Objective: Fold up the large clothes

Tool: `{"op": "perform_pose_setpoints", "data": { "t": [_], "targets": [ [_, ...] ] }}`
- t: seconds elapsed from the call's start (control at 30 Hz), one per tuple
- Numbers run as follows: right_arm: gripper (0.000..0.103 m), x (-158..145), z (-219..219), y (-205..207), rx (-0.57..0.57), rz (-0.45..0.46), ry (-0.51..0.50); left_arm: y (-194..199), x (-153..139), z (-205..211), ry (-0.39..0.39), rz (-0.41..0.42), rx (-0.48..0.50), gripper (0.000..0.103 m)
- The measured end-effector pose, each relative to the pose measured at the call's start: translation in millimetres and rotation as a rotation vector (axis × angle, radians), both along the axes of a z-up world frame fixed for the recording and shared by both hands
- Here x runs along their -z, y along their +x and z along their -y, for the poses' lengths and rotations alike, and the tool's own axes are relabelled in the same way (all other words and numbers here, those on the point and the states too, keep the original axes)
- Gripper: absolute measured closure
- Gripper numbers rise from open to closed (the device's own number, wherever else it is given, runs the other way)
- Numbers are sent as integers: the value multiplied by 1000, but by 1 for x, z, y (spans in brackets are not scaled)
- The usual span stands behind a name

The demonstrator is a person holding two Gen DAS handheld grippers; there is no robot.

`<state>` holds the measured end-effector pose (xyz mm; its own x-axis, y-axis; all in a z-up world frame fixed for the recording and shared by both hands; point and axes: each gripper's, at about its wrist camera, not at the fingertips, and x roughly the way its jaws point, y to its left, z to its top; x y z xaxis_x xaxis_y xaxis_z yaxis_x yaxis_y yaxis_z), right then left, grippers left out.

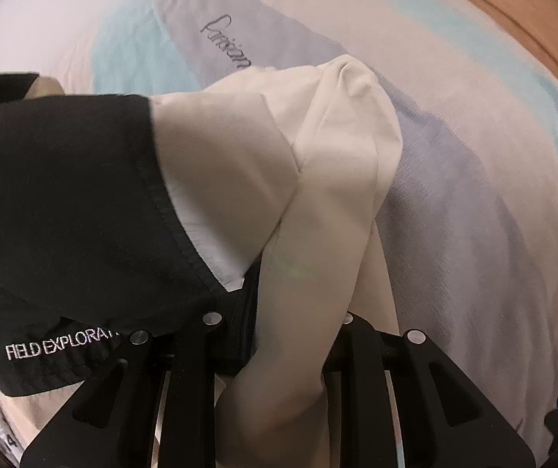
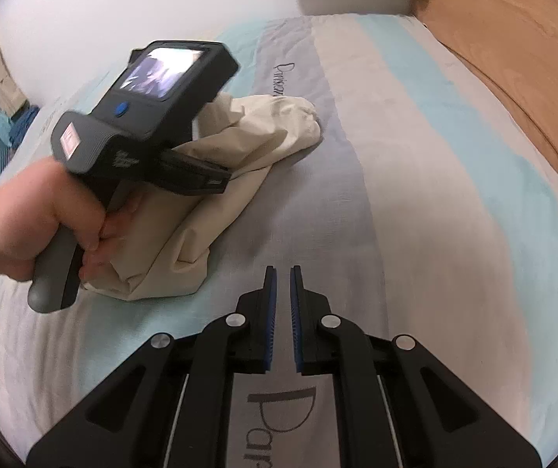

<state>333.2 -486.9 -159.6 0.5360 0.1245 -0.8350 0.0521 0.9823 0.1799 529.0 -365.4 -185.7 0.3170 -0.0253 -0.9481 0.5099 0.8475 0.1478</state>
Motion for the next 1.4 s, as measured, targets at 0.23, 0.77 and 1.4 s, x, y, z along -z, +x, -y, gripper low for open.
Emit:
{"op": "perform_pose_setpoints", "data": {
  "t": [0.23, 0.77, 1.4],
  "targets": [
    [94, -5, 11, -4, 12, -3, 64, -10, -66, -18, -293, -105, 1, 23],
    [94, -63, -80, 87, -292, 0, 167, 24, -122, -194, -382, -36, -100, 6],
    [103, 22, -103, 243, -222, -227, 33, 108, -39, -174, -274, -42, 48, 5]
  ]
}}
